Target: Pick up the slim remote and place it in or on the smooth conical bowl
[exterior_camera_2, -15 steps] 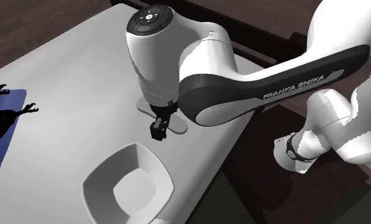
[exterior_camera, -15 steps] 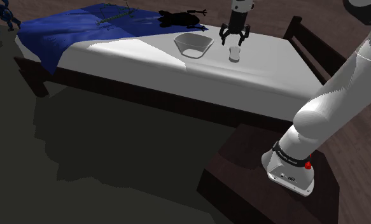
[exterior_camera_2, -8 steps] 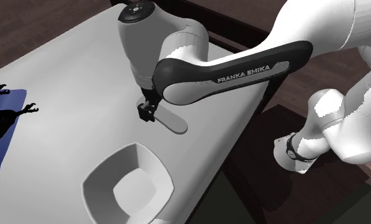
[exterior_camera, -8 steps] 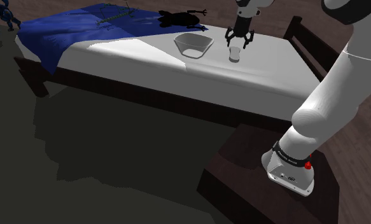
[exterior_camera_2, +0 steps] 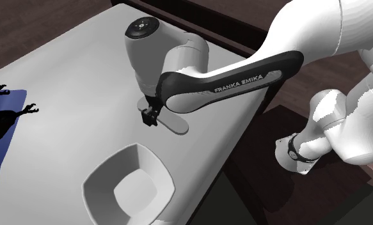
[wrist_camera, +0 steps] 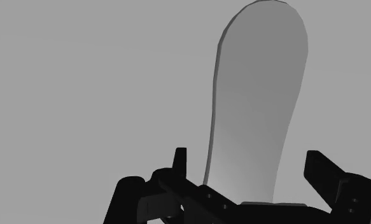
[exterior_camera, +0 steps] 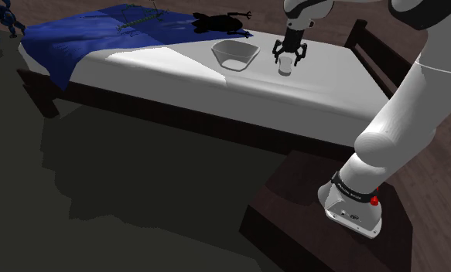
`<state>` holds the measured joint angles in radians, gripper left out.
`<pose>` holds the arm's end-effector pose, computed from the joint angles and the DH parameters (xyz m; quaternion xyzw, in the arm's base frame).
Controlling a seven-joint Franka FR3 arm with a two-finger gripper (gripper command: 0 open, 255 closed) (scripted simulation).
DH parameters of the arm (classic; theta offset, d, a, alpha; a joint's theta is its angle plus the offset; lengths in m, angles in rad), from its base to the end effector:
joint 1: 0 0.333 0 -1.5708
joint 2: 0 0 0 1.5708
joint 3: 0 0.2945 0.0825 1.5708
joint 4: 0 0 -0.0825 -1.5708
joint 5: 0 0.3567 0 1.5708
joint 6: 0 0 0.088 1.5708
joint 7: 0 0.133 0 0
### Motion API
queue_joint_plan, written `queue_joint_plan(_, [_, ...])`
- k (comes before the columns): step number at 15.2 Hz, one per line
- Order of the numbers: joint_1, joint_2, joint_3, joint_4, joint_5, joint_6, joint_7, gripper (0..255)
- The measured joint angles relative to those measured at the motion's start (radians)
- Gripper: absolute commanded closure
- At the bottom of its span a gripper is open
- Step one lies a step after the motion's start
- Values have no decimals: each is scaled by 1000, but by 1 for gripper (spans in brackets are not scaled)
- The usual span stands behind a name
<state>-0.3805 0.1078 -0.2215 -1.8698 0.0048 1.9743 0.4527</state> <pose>0.4644 -0.3152 0.4197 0.8639 -0.5035 -0.0010 0.0096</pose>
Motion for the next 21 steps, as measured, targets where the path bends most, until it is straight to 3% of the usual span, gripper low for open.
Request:
queue_joint_plan(5, [0, 1, 0, -2, 0, 3, 0, 0])
queue_joint_plan(6, [0, 1, 0, -2, 0, 3, 0, 255])
queue_joint_plan(16, [0, 1, 0, -2, 0, 3, 0, 255])
queue_joint_plan(21, [0, -10, -1, 39, -2, -48, 0, 255])
